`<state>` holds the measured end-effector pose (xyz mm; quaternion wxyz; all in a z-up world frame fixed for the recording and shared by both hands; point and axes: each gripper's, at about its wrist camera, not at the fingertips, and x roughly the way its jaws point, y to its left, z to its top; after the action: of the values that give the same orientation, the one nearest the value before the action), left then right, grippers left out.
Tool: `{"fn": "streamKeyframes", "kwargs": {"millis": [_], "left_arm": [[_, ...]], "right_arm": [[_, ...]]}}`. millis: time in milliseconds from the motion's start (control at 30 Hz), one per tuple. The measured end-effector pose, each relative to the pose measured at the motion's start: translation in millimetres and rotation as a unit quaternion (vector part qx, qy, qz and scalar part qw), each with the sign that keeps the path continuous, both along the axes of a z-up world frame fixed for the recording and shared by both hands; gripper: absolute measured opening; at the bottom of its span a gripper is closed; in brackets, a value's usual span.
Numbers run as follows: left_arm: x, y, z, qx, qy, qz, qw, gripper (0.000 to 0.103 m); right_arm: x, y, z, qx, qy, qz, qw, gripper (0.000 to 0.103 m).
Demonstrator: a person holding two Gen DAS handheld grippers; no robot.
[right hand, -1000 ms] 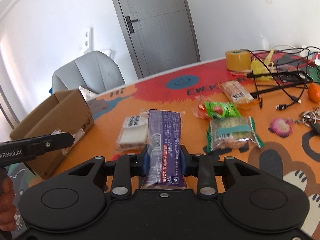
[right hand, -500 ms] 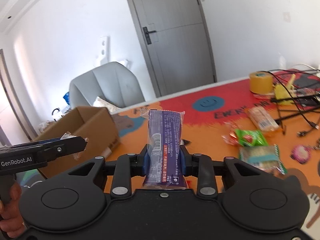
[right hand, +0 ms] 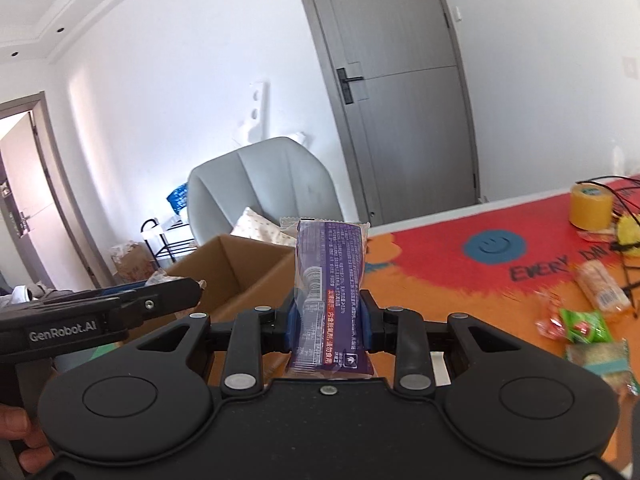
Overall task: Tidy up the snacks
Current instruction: 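Carry both bars to the cardboard box and open both tools inside it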
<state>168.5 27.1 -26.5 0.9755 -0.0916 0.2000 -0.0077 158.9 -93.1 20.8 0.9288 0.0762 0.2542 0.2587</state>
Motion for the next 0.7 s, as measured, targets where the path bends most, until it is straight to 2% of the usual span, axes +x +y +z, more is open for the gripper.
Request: {"fn": "streamKeyframes", "kwargs": {"millis": [400,700], "left_arm": [[6,59,0,-0.014,-0.003,0.043,0.999,0.054],[18,88,-9,-0.03,0.007,0.057,0.9979,0.057]], "right_arm": [[7,50,5,0.003,-0.003,0.019,1.0,0.03],[10,52,6,0.0,0.001,0.026,1.0,0.03]]}}
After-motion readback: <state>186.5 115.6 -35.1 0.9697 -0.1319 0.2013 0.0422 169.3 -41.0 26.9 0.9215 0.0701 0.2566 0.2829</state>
